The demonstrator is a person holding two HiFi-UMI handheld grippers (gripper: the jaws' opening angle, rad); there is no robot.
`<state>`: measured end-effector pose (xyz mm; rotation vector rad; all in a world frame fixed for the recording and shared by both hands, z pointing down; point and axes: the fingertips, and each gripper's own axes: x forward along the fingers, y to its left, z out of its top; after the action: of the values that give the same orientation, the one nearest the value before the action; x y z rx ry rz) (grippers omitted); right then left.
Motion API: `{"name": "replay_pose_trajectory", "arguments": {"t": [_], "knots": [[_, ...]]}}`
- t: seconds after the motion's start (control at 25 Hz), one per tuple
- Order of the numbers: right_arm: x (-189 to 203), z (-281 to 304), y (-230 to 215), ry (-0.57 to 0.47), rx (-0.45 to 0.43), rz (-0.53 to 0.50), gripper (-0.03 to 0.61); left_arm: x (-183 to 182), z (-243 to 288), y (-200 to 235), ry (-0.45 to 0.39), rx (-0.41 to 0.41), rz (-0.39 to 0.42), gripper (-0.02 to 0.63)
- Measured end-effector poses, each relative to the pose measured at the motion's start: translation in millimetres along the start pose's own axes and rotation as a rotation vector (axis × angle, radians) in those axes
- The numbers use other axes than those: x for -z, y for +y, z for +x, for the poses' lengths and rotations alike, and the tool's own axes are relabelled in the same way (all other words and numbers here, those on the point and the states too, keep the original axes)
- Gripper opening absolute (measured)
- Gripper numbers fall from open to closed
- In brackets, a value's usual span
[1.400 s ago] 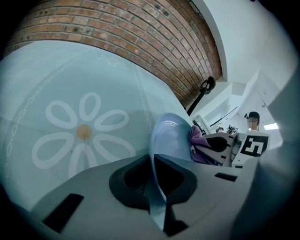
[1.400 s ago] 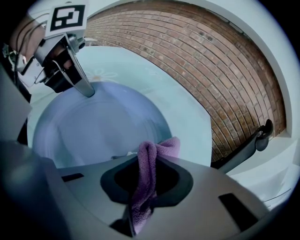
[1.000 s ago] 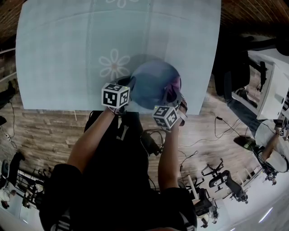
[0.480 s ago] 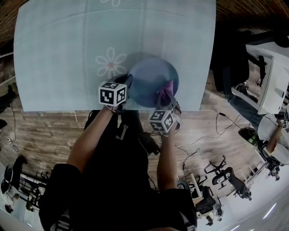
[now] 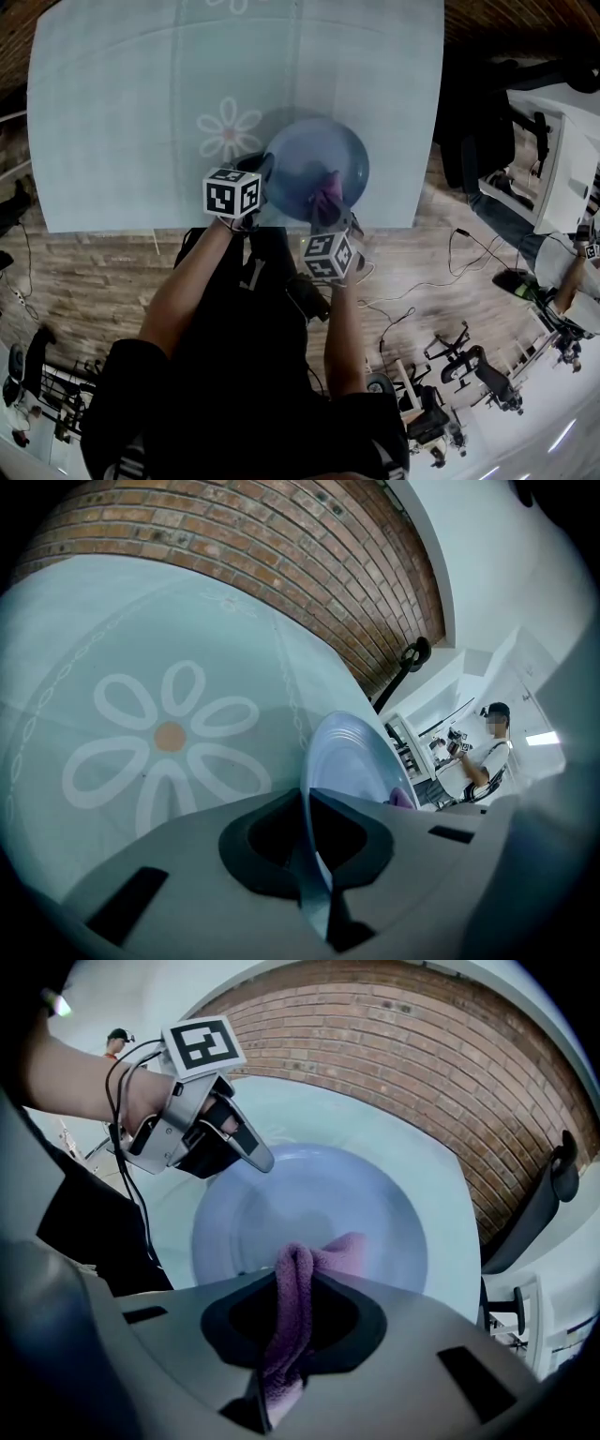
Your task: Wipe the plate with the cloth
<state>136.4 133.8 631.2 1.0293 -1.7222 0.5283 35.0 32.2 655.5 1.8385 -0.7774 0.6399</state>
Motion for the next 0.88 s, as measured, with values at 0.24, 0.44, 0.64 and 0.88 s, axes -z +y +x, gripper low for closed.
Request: {"name": "replay_pose_trajectory", "arguments": {"t": [0.24, 0.44, 0.64, 0.88], "knots": [[-12, 4, 27, -0.035, -0.077, 0.001, 0.066, 0, 0, 0, -0.003, 0.006, 0.002, 0.043], [-20, 10, 46, -0.055, -0.146, -0.051, 0.066, 2, 2, -2, 0.0, 0.01, -0.004, 0.043], [-35, 17, 64, -0.081, -0.206, -0.082, 0.066, 2, -1, 2, 0.0, 0.017, -0.01, 0.043], [-51, 22, 78, -0.11, -0.25, -0.139, 0.066, 3, -1, 1, 0.002, 0.024, -0.025, 0.043]]}}
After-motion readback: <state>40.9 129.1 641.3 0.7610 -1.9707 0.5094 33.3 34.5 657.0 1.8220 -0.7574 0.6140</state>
